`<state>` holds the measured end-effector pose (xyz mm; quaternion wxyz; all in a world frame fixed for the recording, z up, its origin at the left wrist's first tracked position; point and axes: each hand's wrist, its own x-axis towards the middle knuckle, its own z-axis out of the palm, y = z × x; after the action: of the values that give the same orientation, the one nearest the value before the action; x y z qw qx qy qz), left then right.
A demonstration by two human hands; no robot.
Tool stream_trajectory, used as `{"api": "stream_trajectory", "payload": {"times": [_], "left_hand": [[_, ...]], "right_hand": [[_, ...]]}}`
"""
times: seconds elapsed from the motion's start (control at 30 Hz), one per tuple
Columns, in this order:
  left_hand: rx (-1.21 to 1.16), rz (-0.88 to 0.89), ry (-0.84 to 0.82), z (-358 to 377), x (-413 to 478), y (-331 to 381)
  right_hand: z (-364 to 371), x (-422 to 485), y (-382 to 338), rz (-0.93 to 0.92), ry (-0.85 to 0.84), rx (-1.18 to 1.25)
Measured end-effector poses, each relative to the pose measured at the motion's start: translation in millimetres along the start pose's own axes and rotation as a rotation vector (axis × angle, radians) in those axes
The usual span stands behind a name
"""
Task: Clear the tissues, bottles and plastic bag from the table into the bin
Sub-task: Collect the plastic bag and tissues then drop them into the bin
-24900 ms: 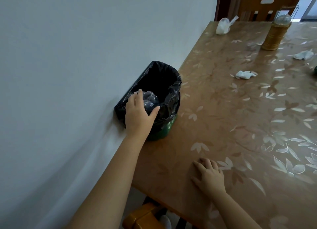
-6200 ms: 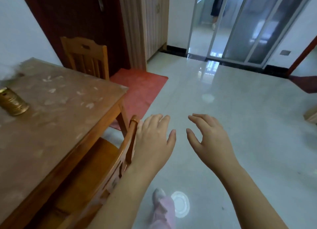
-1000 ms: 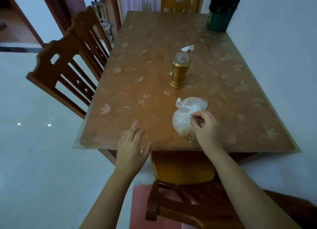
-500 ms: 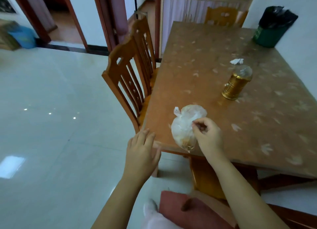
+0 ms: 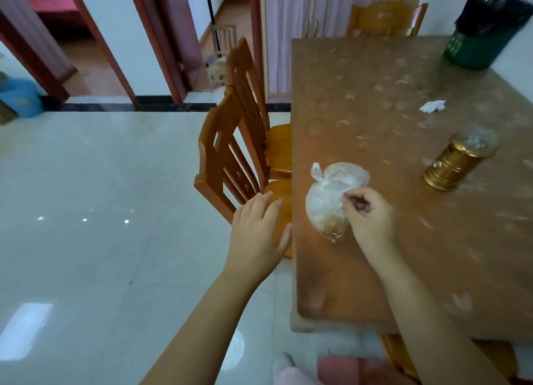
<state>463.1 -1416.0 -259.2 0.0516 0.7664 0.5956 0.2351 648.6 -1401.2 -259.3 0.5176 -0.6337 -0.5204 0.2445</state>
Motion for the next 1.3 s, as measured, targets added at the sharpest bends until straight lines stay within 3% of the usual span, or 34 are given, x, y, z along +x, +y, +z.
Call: {"api": "stream_trajectory", "payload": {"times": [0.33,0.5,1.0,1.3], "left_hand": [[-0.206,0.232,-0.176,37,112,-46],[-0.251,0.313,-0.23,57,174,-34],[-0.238,0.421,-0.321,148,294,51],[-0.295,0.502,-0.286,246,394,93]], "right_hand": [[37,42,-12,0.128,0.347,-0.163],[35,64,-25,0.244,0.489,-0.296],[-24,168,38,0.287,0.457,-0.346],[-35,273,120,0.348,0.585,-0.318]]}}
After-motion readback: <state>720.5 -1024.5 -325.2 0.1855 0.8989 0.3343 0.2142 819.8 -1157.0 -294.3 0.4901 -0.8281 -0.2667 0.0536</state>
